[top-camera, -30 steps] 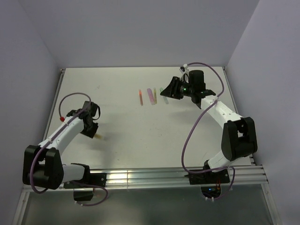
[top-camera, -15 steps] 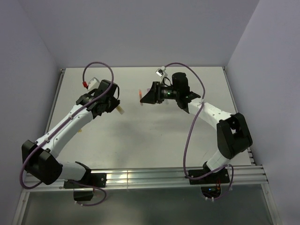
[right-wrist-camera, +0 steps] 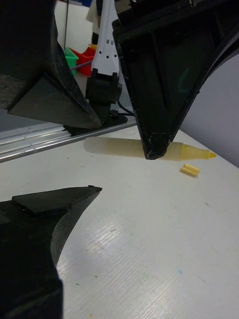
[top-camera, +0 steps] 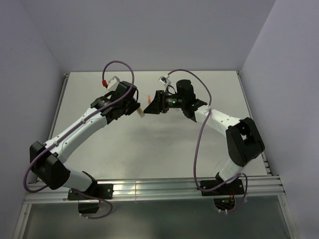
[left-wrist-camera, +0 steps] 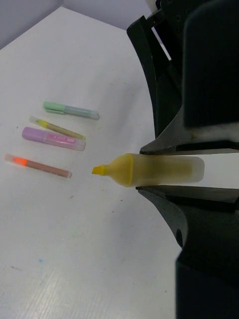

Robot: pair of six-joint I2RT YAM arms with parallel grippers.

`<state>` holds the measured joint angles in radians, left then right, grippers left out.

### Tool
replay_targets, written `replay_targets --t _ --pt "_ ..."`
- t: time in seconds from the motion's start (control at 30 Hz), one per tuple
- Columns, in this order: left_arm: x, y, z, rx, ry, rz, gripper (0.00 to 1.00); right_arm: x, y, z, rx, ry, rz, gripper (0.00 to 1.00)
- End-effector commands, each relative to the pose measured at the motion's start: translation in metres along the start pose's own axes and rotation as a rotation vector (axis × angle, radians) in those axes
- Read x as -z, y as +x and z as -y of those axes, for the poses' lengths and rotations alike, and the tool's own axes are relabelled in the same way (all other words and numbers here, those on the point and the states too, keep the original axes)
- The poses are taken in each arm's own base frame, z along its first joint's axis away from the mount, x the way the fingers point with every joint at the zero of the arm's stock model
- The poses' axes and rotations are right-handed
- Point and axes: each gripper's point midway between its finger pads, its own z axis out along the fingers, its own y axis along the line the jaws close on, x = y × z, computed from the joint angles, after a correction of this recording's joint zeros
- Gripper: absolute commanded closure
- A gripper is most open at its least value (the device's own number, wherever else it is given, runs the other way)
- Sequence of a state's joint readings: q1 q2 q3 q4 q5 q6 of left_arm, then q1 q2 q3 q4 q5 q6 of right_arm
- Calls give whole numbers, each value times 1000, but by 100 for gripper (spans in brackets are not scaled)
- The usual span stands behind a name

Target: Insert the pens into the pen caps

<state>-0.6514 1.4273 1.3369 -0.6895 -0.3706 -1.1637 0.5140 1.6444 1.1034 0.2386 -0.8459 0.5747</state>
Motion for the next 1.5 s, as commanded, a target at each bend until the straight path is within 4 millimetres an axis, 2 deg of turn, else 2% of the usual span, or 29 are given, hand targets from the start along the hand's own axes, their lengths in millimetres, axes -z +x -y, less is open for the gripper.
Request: replay_targets --t 0.0,0.37,0.57,0.73,0.77,0.8,0.83,0.9,0.93,0.97,1.0,1.03,1.1,1.23,1.3,1.4,1.43,1.47 --pt "8 -5 31 4 88 12 100 -7 -13 -13 85 -19 29 42" --pt "8 12 58 2 135 -14 100 -12 -9 -13 66 -21 21 42" --pt "9 17 68 1 158 -29 100 -12 -9 -9 58 -7 25 50" --pt "10 26 68 -7 172 -59 100 -10 -14 -3 52 29 56 65" --pt "9 29 67 -7 177 -66 100 -9 -16 -3 54 35 63 70" --pt "9 31 66 -4 178 -74 100 -8 -17 -1 57 44 67 89" --pt "8 35 61 -4 169 -78 100 -7 -18 3 52 67 74 99" --pt "7 34 54 2 143 -72 100 -4 -21 2 64 83 86 100" --pt "6 31 51 4 132 -55 100 -4 -20 2 65 86 85 100" --pt "7 29 51 8 133 -50 95 -3 -20 2 62 93 84 100" --pt "9 26 51 8 133 -44 89 -2 -21 2 68 96 86 100" --pt "10 18 53 18 137 -27 74 -1 -21 2 67 101 82 100" --pt "14 5 54 12 143 -3 67 -1 -19 1 71 102 78 100" --pt "29 -51 54 48 161 96 45 1 -17 5 67 124 70 100" --pt "40 -73 48 56 160 148 41 1 -16 7 69 134 68 100" --pt "48 -97 20 85 90 197 39 1 -16 9 64 140 64 100" --pt "47 -104 -4 97 15 205 37 1 -16 10 61 140 64 100" --pt "47 -109 -19 113 -29 214 37 2 -16 11 56 143 64 100"
